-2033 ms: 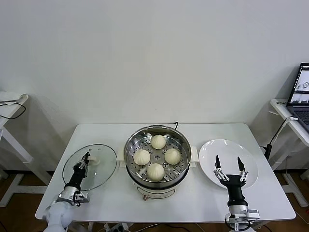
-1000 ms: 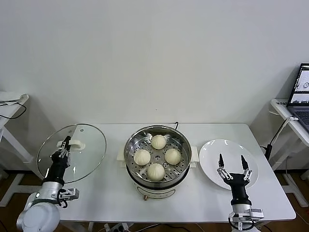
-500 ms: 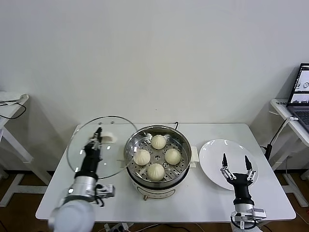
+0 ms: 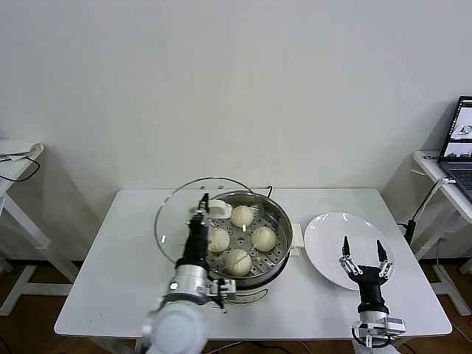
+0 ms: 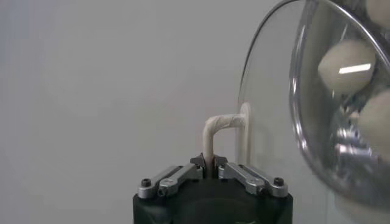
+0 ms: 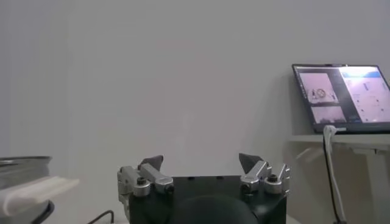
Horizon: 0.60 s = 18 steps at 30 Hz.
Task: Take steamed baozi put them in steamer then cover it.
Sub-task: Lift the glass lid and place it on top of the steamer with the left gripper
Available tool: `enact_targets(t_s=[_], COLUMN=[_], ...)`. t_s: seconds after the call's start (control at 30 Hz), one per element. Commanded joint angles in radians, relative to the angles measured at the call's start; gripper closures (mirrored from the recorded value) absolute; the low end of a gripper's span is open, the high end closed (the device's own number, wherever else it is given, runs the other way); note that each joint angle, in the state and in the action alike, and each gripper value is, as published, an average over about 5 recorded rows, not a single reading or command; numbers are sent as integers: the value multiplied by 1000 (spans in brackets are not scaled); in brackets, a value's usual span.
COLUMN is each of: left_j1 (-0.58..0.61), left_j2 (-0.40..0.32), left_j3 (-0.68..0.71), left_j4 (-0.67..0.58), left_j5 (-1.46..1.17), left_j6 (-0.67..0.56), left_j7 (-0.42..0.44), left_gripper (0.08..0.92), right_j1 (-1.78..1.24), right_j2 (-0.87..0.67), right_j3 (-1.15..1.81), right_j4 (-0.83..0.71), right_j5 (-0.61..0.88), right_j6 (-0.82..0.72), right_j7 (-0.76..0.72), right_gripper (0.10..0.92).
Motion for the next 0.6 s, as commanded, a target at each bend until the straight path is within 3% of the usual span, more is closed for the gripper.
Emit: enact_targets(t_s=[0.03, 0.6], left_j1=[-66, -65], left_j2=[-102, -176], left_j3=[148, 113], left_j4=[121, 235], left_j5=[140, 173], left_j6=[56, 42], left_j7=[31, -1], left_gripper=[813, 813], right_j1=[9, 5], right_j2=[7, 15], right_j3=[-1, -2], right_j4=[-37, -50], right_j5=[-14, -41], right_j6=[3, 19], right_j7=[1, 3], right_gripper=[203, 203])
